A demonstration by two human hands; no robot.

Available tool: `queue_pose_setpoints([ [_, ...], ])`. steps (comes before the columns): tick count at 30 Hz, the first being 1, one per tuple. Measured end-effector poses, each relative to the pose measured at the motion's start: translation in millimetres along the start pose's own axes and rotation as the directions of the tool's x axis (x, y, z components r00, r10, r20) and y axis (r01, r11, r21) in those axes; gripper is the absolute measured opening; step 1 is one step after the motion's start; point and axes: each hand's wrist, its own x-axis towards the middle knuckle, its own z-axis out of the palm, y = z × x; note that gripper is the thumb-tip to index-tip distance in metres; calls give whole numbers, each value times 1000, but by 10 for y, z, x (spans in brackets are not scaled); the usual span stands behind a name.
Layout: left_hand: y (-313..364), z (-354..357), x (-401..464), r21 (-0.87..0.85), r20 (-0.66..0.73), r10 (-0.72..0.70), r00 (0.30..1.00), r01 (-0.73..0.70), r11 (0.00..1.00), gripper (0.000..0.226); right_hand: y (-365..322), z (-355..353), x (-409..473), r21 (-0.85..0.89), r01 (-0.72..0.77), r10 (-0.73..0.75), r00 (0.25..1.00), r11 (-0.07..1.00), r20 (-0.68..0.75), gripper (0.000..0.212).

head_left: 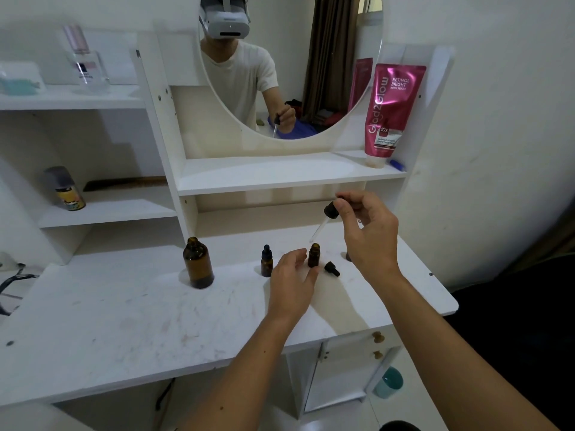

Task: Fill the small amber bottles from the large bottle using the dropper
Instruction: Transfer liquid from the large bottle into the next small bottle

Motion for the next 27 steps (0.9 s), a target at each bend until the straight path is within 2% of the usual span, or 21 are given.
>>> queue_pose_setpoints([
  [8, -154, -689, -407, -120, 72, -41, 997, 50, 991, 42, -229, 232, -146, 92, 3, -5, 1000, 996, 22, 13],
  [18, -451, -1702, -542, -116, -150, -145, 978, 128, 985, 45, -559, 849, -323, 194, -1, -24, 992, 981, 124, 15],
  [23, -478, -1908, -517, -136, -281, -161, 946, 127, 982, 54, -773, 1170, -312, 255, -15, -31, 984, 967, 176, 16],
  [27, -474, -1918, -409, -97, -296, -176, 939, 153, 983, 64, -853, 1393, -276, 282, -21, -35, 980, 959, 194, 16],
])
